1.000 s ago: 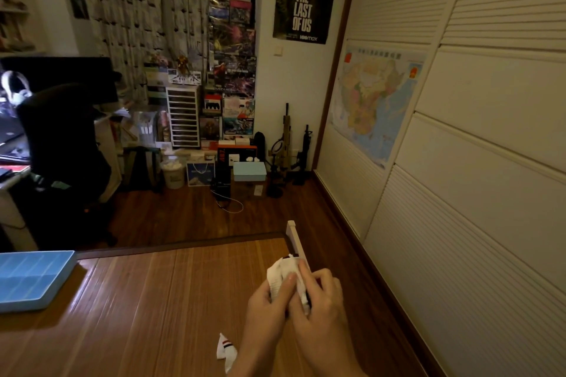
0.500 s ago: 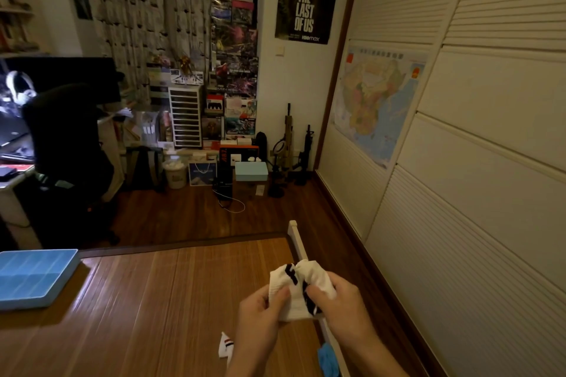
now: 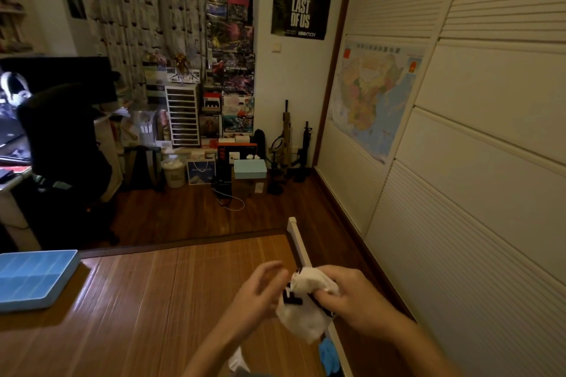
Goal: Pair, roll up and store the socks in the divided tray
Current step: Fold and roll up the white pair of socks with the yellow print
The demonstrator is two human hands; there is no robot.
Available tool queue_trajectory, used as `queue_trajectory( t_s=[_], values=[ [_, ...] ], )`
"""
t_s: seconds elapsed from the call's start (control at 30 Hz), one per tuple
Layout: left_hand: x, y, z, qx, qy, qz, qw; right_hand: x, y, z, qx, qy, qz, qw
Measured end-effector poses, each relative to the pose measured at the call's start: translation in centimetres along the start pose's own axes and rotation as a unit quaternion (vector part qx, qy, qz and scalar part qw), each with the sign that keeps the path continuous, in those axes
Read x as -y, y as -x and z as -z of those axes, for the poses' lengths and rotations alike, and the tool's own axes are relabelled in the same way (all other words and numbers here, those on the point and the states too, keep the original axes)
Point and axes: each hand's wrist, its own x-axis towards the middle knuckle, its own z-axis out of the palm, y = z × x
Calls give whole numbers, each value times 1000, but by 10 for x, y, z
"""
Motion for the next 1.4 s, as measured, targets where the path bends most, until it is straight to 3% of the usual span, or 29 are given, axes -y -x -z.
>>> queue_trajectory(
  t_s=[0.07, 0.1, 0.23, 0.43, 0.57, 0.67, 0.93, 1.0, 1.13, 1.2, 1.3, 1.4],
  values=[
    [-13, -2, 11, 65, -194, -72, 976, 2, -2, 4, 54, 84, 29, 995],
    [-20, -4, 14, 107, -235, -85, 962, 5, -3, 4, 72, 121, 43, 989],
    [-42, -10, 12, 211, -253, -72, 942, 13, -8, -9, 91, 212, 71, 970],
    [-37, -19, -6, 119, -361, -76, 922, 1, -9, -25, 21, 245, 131, 960],
    [-32, -22, -20, 31, -476, -95, 874, -2, -5, -28, 9, 206, 117, 972],
    [-34, -22, -24, 10, -517, -115, 848, -3, -2, -16, 1, 179, 84, 980],
    [-32, -24, -27, 22, -609, -197, 768, 4, -4, 12, 134, 75, 37, 987],
    [-29, -24, -30, 25, -597, -193, 778, 3, -3, 12, 127, 94, 32, 987],
    [-26, -26, -24, 67, -472, -132, 869, 1, -1, 5, 68, 188, 52, 979],
    [-28, -29, -14, 125, -416, -110, 894, -1, 0, -1, 58, 239, 94, 965],
    [-33, -30, -4, 202, -373, -95, 901, -8, 3, -10, 28, 328, 174, 928],
    [-31, -30, -3, 192, -393, -111, 892, -11, 6, -17, 6, 324, 207, 923]
  ],
)
